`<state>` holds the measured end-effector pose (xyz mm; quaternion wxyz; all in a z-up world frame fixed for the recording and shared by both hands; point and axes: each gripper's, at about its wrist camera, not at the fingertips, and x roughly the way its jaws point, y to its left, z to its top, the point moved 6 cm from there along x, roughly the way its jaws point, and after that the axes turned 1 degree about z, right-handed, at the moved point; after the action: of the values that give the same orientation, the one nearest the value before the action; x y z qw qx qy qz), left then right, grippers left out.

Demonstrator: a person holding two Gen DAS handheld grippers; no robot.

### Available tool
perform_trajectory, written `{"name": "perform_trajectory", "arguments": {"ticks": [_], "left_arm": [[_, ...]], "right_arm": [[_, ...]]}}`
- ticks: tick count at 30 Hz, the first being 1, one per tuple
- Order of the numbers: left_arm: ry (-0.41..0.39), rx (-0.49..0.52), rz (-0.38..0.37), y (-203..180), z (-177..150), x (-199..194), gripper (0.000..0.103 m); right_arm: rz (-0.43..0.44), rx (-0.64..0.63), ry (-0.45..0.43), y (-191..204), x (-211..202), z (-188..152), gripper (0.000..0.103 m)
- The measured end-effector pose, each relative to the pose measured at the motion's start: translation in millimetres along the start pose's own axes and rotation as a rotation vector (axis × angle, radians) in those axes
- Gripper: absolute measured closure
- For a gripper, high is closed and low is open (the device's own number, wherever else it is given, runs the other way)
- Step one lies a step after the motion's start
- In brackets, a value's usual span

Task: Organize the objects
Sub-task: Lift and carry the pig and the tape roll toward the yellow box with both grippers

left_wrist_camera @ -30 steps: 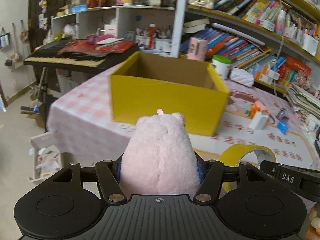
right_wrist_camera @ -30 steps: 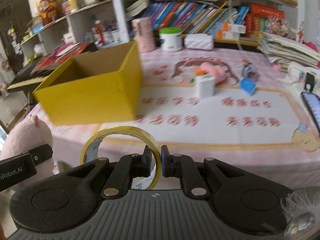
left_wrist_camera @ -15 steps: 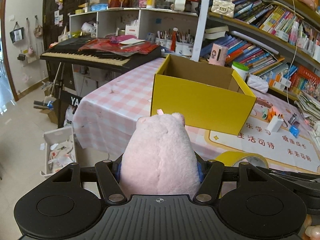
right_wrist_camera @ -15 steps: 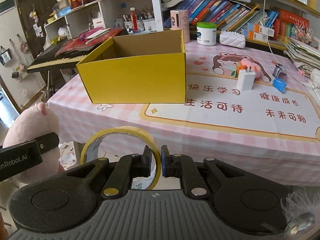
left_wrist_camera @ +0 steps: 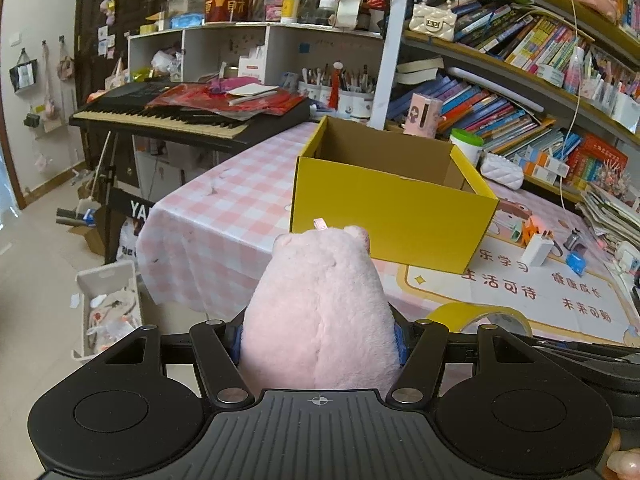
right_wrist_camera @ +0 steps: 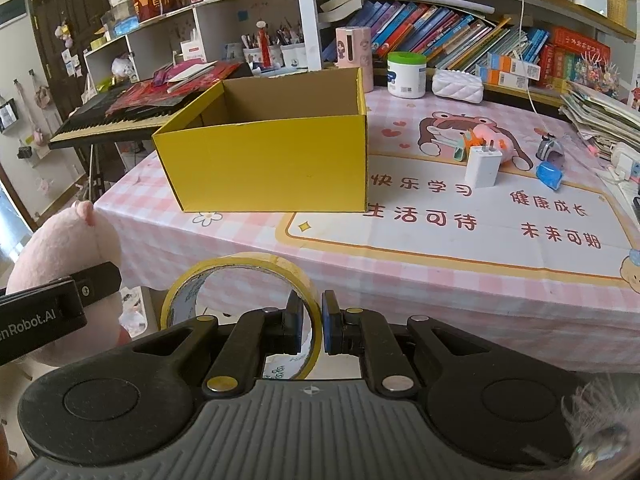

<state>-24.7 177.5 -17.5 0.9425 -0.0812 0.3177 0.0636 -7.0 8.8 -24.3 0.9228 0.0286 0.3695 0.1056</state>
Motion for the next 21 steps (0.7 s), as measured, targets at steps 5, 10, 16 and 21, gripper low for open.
{"name": "perform_trajectory", "arguments": {"ticks": [5,10,16,21], "left_arm": [[-0.003,0.009,-0.011,1.1,1.0,-0.2,0.041],[-0.005,0.007,-0.021,5.2,2.9,0.8,0.041],[-0.006,-0.008,-0.019,11.5,6.2,3.3,0.042],[-0.009,-0.010,-0.024,11.5,7.8,5.9,0.041]], "right_arm": [[-0.007,0.004,-0.005,0.7,-2.0,0.0,0.094],[-0.010,0.005,-0.008,3.1,-2.6,-0.1,0.094],[-0.016,-0.002,-0.007,10.8,0.2,3.2,0.094],[-0.018,-0.005,-0.007,13.1,2.8,6.4,0.094]]}}
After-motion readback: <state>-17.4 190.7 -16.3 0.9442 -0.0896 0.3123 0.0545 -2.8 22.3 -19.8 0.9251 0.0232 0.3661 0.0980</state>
